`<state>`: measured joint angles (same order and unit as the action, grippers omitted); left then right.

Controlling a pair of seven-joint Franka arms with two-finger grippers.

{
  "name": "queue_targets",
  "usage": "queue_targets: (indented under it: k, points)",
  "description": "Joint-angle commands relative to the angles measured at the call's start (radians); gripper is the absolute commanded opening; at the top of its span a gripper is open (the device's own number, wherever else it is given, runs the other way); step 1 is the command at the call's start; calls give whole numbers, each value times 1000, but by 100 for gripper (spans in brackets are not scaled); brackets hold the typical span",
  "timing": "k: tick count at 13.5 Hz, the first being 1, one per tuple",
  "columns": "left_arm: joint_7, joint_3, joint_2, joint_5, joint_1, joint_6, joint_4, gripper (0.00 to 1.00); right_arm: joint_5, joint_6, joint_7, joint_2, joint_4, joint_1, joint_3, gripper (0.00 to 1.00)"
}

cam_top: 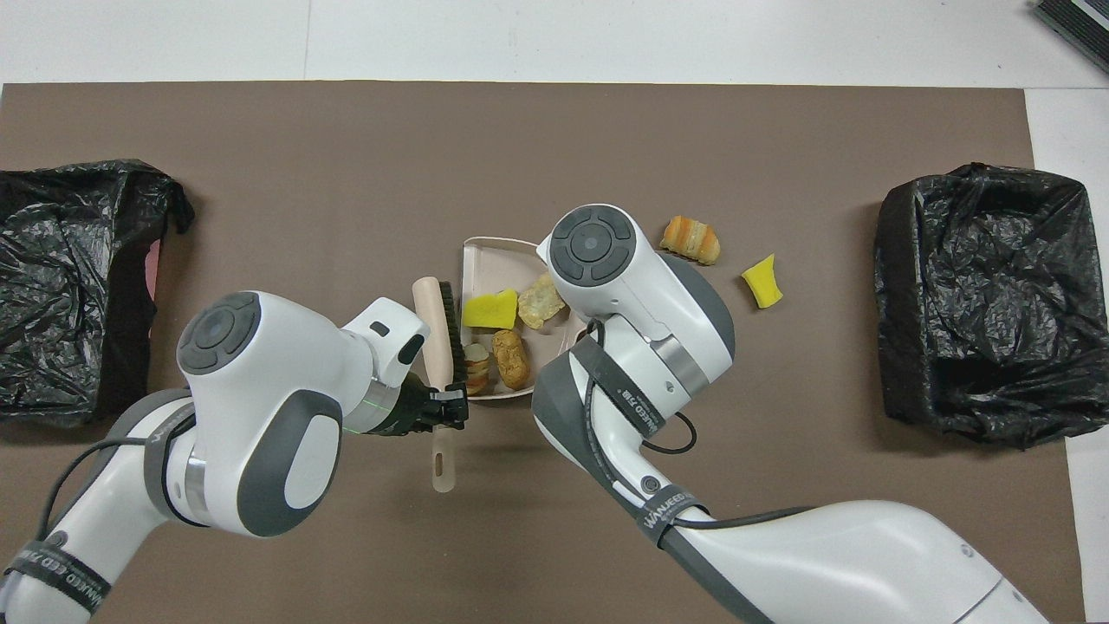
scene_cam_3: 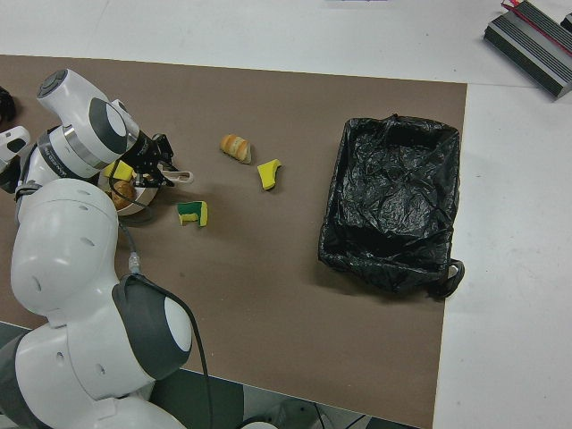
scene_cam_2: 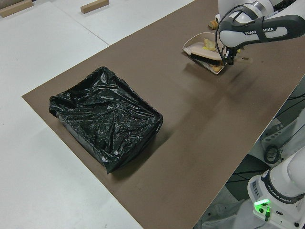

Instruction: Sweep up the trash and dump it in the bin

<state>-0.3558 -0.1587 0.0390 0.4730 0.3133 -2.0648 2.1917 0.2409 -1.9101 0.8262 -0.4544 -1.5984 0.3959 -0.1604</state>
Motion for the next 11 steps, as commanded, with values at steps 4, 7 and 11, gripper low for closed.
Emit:
queue_targets:
  k: [4,7,11]
  points:
    - [11,5,150,15,-127,187,80,0,-25,-12,4,31,-3,-42,-11,0]
    - [21,4,157,6,-117,183,94,0,-26,-12,13,31,-3,-46,-11,0]
    - [38,1,140,1,-91,73,170,0,-25,-18,19,36,-17,-43,-11,0]
